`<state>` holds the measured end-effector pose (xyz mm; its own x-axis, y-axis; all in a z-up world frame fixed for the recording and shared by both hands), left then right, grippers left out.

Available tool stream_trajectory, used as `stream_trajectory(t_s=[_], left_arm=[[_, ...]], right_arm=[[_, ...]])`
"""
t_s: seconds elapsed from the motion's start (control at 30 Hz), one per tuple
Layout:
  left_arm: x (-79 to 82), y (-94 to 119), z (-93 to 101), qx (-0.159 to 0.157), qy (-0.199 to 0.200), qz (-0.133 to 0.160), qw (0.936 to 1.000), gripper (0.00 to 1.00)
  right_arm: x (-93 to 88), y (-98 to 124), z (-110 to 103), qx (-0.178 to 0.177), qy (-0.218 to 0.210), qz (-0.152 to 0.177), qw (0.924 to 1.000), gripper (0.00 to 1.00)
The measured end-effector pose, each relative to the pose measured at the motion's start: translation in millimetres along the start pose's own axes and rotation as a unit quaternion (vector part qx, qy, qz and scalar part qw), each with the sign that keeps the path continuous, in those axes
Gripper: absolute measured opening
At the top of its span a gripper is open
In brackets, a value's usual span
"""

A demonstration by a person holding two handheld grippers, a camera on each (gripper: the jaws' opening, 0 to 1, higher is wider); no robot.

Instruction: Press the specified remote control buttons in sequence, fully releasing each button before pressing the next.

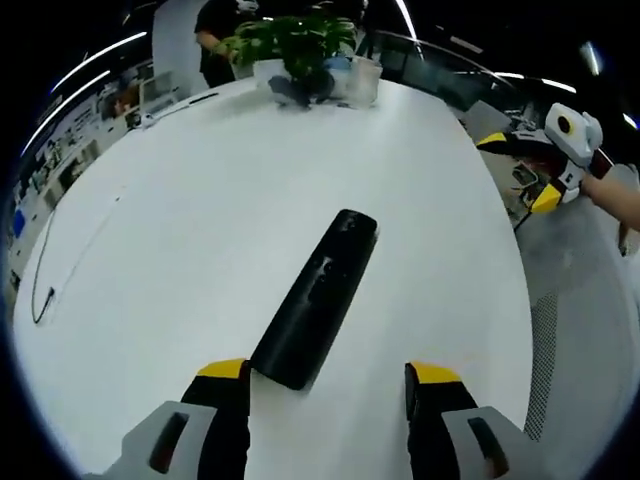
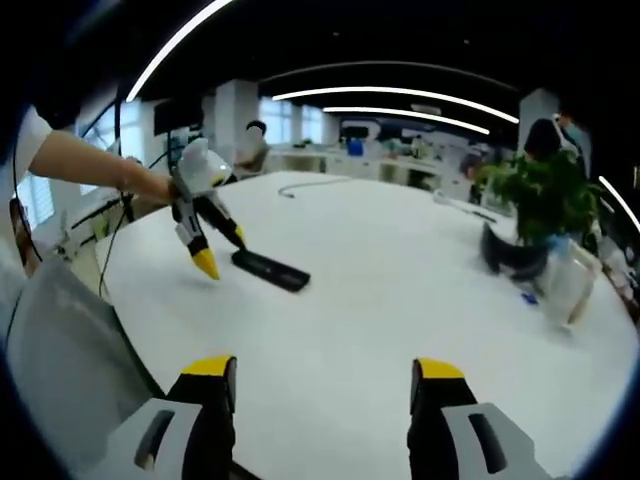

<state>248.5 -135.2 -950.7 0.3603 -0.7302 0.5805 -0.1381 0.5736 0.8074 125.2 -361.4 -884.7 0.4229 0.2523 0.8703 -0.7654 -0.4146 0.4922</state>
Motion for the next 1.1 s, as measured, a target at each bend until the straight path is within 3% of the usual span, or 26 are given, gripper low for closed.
stream_trajectory(t_s=[0.27,0.47,0.67,0.8,1.1], left_arm=[[14.9,-12,-3.1,-0.002,-0.037,-0.007,0.9993,0.5],[15.4,-18,-11.3,0.005,-0.086,-0.035,0.9957,0.4],[18.3,-19,-9.9,-0.007,-0.1,-0.035,0.9944,0.37],[17.9,-19,-3.6,-0.015,-0.12,-0.036,0.992,0.25],[15.7,-19,-0.2,-0.013,-0.125,-0.048,0.991,0.24]], right_arm=[[-3.3,-1,-1,0.01,-0.001,-0.006,0.9999,0.64],[-3.5,0,0,0.01,-0.009,-0.004,0.9999,0.62],[-5.5,0,1,0.015,-0.016,-0.006,0.9997,0.58],[-6.2,0,0,0.018,-0.017,-0.007,0.9997,0.57],[-9.0,-2,-4,0.028,-0.007,-0.018,0.9994,0.54]])
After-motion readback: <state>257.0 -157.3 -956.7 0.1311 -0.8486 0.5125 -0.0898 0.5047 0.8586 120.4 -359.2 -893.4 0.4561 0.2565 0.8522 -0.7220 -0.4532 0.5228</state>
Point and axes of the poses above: the point that each gripper's makers call its tool centre point, and the gripper's own axes: y roughly backward along the fingers, z roughly to its right, x roughly out of its top, the point moved 1 cm from there along y, roughly backward along the fingers, and after that the axes turned 3 degrees about z, right-handed, at the moved point
